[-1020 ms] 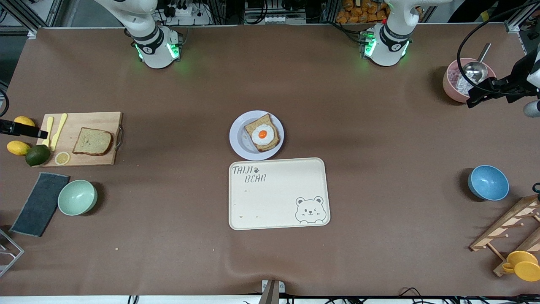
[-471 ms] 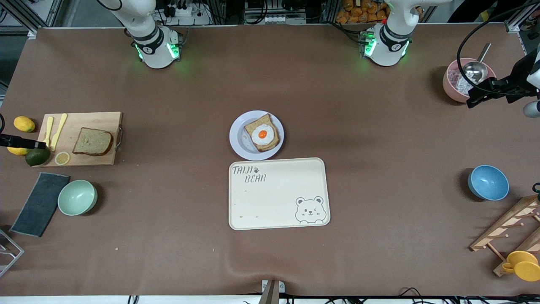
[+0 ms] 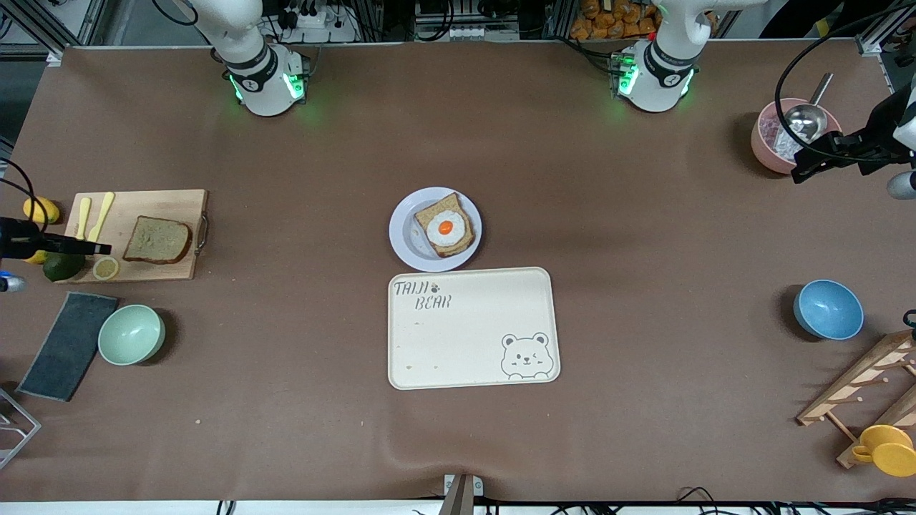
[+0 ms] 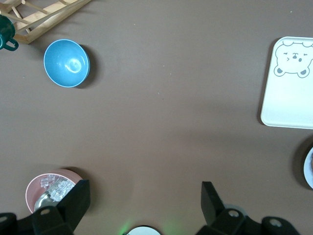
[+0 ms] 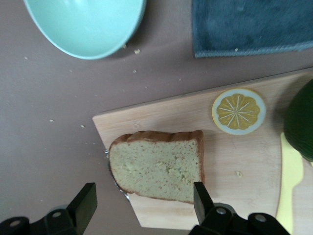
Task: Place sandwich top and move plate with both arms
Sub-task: 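Reach the right gripper to the bread slice on the cutting board and grasp it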
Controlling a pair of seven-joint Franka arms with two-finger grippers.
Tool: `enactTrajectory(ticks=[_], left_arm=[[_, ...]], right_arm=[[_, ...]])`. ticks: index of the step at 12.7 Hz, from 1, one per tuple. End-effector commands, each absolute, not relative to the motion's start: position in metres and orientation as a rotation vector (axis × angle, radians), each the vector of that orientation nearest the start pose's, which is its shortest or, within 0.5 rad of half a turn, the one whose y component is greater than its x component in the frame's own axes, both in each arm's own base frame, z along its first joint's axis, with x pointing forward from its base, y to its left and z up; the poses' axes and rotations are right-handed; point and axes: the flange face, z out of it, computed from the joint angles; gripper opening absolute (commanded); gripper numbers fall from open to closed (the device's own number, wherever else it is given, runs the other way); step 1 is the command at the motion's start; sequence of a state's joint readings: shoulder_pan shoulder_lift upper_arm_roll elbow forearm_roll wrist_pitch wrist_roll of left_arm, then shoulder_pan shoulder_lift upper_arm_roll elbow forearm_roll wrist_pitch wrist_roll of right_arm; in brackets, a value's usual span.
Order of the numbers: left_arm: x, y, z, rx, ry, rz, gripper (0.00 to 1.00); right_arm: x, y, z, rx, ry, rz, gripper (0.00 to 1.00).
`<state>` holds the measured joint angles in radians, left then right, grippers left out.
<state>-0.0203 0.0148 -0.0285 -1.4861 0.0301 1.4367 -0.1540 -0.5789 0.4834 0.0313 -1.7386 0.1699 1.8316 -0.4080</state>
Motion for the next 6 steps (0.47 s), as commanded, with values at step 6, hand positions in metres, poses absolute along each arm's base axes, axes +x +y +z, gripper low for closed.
enactTrajectory(ticks=[6], left_arm=[[0.546,-0.02,0.647,-3.079,-0.146,0.077,1.0]], right_arm=[[0.499,-0.341,0.218,-2.758,0.154,0.252,0.75]])
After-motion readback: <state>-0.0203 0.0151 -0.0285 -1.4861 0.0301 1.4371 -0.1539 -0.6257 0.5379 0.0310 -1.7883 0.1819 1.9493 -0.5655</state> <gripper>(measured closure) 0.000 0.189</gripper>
